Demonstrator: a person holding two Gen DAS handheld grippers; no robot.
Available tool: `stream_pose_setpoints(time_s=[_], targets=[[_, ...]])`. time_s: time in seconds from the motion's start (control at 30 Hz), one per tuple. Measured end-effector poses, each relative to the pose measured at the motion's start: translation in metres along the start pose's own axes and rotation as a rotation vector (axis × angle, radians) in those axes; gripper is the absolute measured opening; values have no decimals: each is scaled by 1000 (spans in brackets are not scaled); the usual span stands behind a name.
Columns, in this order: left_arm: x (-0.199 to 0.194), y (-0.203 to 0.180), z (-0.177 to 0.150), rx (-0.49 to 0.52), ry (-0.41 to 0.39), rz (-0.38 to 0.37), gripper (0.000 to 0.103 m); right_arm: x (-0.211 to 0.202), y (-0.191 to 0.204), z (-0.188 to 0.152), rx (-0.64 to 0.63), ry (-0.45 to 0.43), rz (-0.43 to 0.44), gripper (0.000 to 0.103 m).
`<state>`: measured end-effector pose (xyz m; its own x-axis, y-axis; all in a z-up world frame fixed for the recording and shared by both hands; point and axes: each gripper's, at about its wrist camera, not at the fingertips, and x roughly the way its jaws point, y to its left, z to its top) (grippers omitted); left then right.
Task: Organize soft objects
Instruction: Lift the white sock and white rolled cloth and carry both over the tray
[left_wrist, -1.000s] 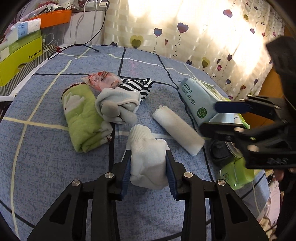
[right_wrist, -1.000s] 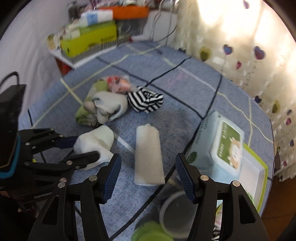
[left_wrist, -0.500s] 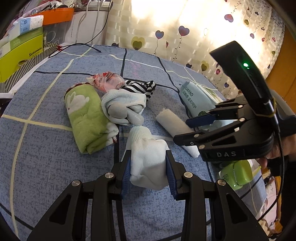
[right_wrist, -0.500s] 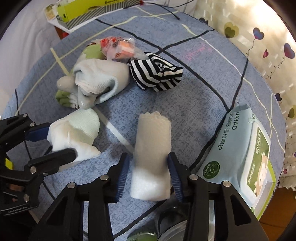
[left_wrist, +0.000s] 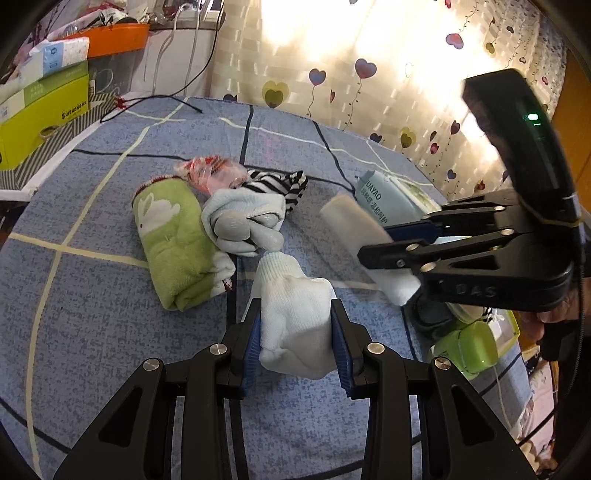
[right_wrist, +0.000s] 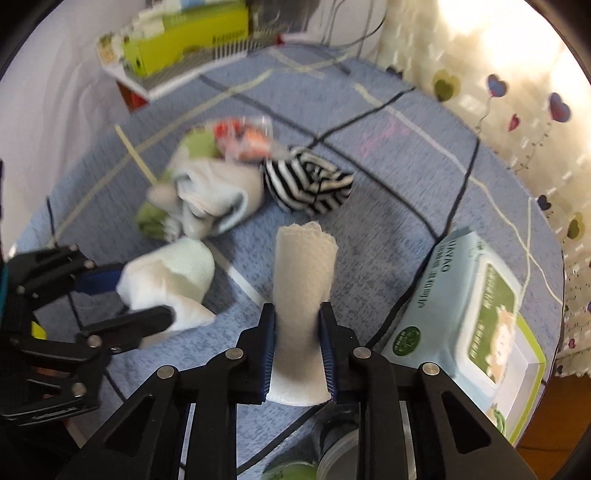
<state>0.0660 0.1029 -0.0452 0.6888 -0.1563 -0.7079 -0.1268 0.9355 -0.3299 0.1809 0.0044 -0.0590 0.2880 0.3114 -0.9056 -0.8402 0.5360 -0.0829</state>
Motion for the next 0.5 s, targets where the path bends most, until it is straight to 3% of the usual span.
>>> stream_pose_setpoints(time_s=[0.23, 0.5], targets=[[-25, -10, 6, 7, -68, 5, 36, -55, 8, -23, 80, -182, 59, 22], [-53, -29, 9, 18, -125, -1, 36, -96, 9, -55, 140, -312, 68, 22]])
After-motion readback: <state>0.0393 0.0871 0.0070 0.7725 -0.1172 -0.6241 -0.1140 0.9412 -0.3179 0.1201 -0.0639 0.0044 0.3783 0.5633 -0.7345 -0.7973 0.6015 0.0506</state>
